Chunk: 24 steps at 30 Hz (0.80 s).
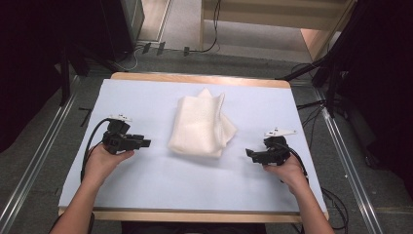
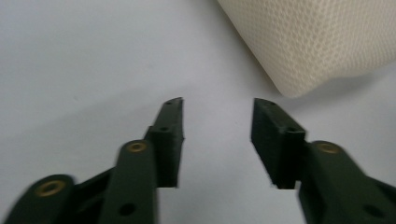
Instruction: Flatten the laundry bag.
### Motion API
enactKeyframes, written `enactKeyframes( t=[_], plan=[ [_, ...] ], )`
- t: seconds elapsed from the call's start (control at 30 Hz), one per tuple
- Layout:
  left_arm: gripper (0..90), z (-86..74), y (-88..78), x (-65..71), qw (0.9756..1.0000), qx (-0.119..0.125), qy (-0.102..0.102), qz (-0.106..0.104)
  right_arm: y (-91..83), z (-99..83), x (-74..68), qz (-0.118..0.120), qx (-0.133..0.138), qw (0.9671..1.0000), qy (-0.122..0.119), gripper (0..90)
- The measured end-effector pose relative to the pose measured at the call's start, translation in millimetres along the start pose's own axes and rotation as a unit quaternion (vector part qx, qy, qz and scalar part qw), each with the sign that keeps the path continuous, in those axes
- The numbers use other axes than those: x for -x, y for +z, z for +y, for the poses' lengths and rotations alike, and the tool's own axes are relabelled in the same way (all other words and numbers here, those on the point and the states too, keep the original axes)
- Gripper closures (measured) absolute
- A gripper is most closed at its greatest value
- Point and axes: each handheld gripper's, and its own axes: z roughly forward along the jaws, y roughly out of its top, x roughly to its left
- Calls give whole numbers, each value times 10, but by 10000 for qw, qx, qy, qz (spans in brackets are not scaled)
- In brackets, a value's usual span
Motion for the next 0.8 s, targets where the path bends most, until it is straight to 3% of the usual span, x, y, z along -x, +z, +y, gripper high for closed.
enactKeyframes(
  t=[0.1, 0.13, 0.23, 0.27, 0.4, 0.5, 0.57, 0.8],
  plan=[
    [510, -12, 12, 1, 10000, -79, 23, 29, 11, 2, -26, 75, -71, 9999, -68, 137],
    [505, -23, -5, 15, 9998, 14, 178, 35, 24, 3, -61, 160, -144, 9997, -109, 224],
    [484, -15, -17, 34, 9996, 126, 250, 89, 29, -6, -93, 188, -252, 9993, -188, 290],
    [477, -4, -18, 57, 9993, 165, 320, 124, 15, -10, -115, 211, -218, 9993, -218, 369],
    [447, 31, 16, 114, 9984, 224, 516, 85, -38, -8, -112, 347, -43, 9992, -178, 441],
    [438, 62, 39, 144, 9985, 263, 479, -40, -52, -8, -85, 351, 7, 9994, -69, 445],
    [435, 86, 62, 204, 9975, 292, 646, -55, -60, -10, -63, 286, 31, 9996, 24, 449],
    [423, 109, 81, 263, 9971, 264, 709, -83, -99, -31, -57, 244, 83, 9997, 31, 460]
  ],
)
